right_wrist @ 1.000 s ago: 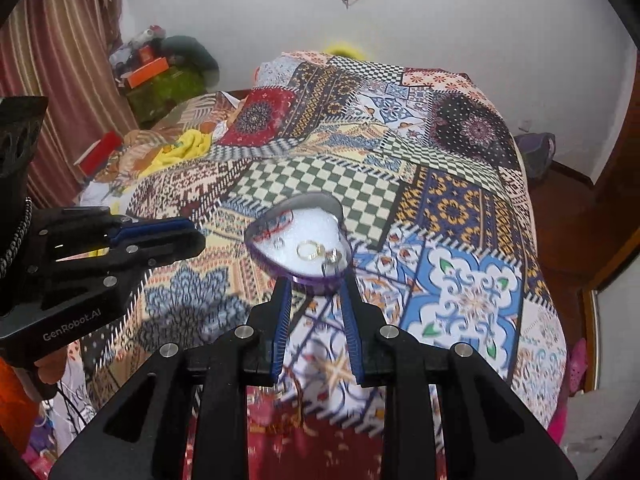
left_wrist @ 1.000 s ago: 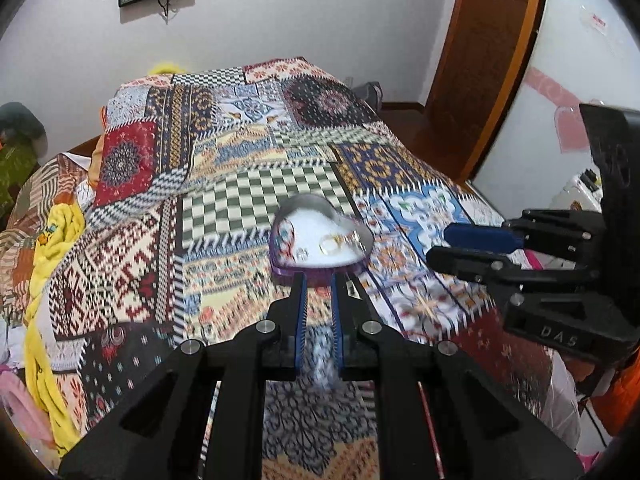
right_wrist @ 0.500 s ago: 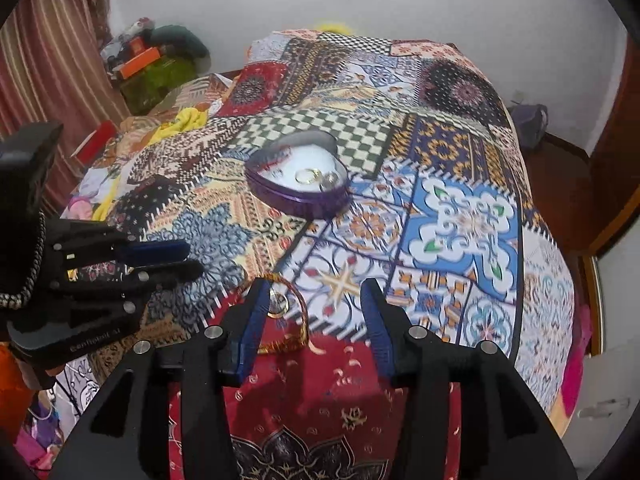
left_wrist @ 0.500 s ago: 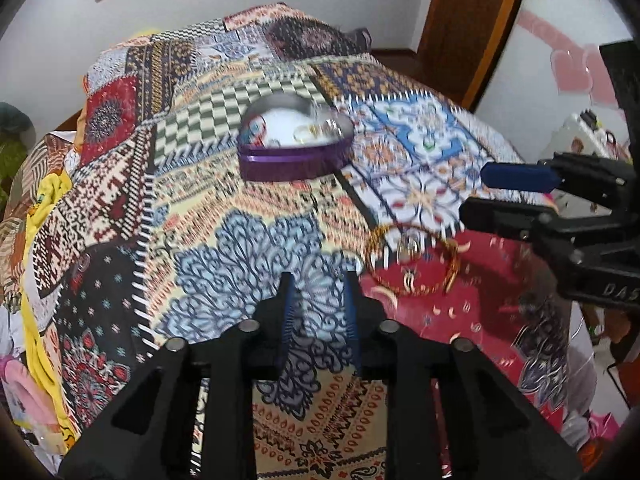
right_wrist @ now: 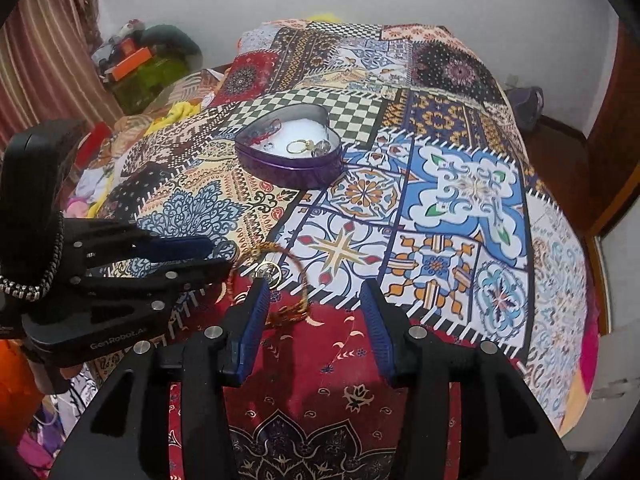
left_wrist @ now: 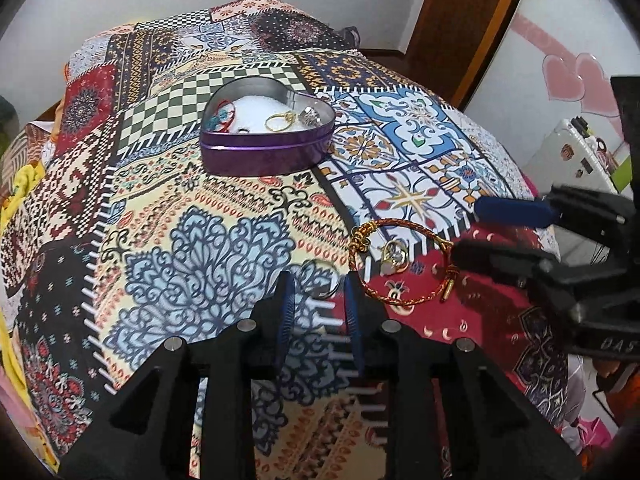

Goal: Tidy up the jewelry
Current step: 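Move both tools back to the jewelry on the red quilt patch, then grasp a silver ring with the left tool while the right tool grasps a gold ring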

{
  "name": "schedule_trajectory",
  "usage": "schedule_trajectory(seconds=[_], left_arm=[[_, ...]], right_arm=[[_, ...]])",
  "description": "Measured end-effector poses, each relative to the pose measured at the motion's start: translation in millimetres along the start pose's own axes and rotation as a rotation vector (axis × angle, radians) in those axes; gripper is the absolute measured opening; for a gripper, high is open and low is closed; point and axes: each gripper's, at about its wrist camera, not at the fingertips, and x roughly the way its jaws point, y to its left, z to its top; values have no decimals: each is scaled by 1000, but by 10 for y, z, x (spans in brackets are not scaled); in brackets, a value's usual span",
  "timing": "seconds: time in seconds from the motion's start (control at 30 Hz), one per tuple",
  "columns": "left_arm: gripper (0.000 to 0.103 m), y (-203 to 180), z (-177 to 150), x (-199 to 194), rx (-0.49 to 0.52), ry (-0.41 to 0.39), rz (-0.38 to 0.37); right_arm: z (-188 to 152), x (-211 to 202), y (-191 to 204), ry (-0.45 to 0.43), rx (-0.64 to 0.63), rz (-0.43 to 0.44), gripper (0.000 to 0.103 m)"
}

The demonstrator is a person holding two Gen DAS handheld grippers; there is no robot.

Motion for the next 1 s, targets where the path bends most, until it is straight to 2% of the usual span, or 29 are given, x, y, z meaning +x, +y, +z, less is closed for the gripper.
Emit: schedule_trajectory(seconds=[0.23,0.5,0.83,0.93,1.0], left_arm=[[24,-6,64,49,-9,-11,-30],[21,13,35,12,-21,-30,-32],[21,142,-81,-144,-61,-56,6],[21,151,-123,-180,-57,-62,27],[21,157,-137,-193,-59,-65,29]], right_arm=[[-32,20,90,13,-16,20,43],[42,89,174,21,-53,13,37],[136,261,264,55,-89,18,34],[131,323,295,74,-100,12,27],[132,345,291,76,-98,7,26]])
